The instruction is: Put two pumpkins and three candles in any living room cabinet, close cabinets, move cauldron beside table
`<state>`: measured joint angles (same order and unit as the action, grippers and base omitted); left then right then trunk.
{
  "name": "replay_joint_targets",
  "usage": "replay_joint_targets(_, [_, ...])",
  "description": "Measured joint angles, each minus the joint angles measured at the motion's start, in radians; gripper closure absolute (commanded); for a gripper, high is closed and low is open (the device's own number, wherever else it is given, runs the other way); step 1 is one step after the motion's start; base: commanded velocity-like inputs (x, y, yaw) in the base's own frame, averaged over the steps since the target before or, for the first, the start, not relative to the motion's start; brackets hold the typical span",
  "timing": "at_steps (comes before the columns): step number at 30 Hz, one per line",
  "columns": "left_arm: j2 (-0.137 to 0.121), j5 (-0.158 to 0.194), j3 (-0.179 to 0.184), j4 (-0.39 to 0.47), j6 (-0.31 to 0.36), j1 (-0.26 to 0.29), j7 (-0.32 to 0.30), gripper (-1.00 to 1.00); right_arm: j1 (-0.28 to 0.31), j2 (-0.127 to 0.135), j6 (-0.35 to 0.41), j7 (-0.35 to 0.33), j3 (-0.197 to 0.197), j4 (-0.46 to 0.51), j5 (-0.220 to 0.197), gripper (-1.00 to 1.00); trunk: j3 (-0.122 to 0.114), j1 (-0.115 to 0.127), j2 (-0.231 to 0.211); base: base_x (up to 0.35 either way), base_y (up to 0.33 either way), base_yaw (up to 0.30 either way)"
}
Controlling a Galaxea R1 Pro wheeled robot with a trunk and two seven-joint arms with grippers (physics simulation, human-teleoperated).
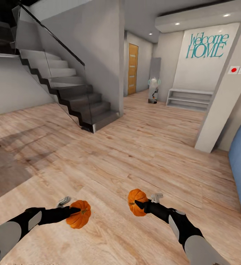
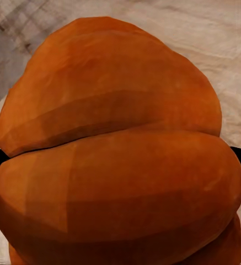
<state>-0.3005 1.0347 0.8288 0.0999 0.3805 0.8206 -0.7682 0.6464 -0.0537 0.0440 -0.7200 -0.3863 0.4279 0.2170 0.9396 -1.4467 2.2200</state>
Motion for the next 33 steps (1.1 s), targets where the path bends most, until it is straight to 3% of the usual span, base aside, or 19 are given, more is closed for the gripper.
replay_joint_targets(1, [0.001, 0.004, -0.037, -0.011, -0.023, -0.007, 0.000, 1.00, 0.000, 0.000, -0.001, 0.003, 0.001, -0.014, 0.002, 1.00, -0.003, 0.004, -0.007, 0.000, 0.000, 0.280])
replay_joint_targets(4, [0.002, -0.009, -0.004, -0.030, -0.048, -0.019, 0.000, 1.00, -0.001, 0.002, -0.005, 0.033, 0.002, -0.064, 0.008, 1.00, -0.012, 0.015, -0.028, 0.000, 0.000, 0.285])
replay_joint_targets(6, [0.002, -0.006, -0.020, -0.040, -0.052, -0.023, 0.000, 1.00, -0.001, 0.003, -0.007, 0.070, 0.000, -0.090, 0.007, 1.00, -0.019, 0.023, -0.042, 0.000, 0.000, 0.288])
replay_joint_targets(8, [0.007, -0.010, -0.006, -0.051, -0.054, -0.028, 0.001, 1.00, -0.001, 0.003, -0.009, 0.116, 0.001, -0.118, 0.010, 1.00, -0.025, 0.031, -0.056, 0.000, 0.000, 0.289])
replay_joint_targets(11, [0.025, -0.006, -0.023, -0.055, -0.054, -0.031, 0.007, 1.00, -0.001, 0.004, -0.011, 0.133, 0.000, -0.129, 0.008, 1.00, -0.035, 0.042, -0.077, 0.000, 0.000, 0.289])
replay_joint_targets(33, [0.020, -0.010, -0.011, -0.055, -0.056, -0.055, 0.027, 1.00, -0.001, 0.000, -0.012, 0.135, 0.002, -0.133, 0.015, 1.00, -0.103, 0.127, -0.231, 0.000, 0.000, 0.290])
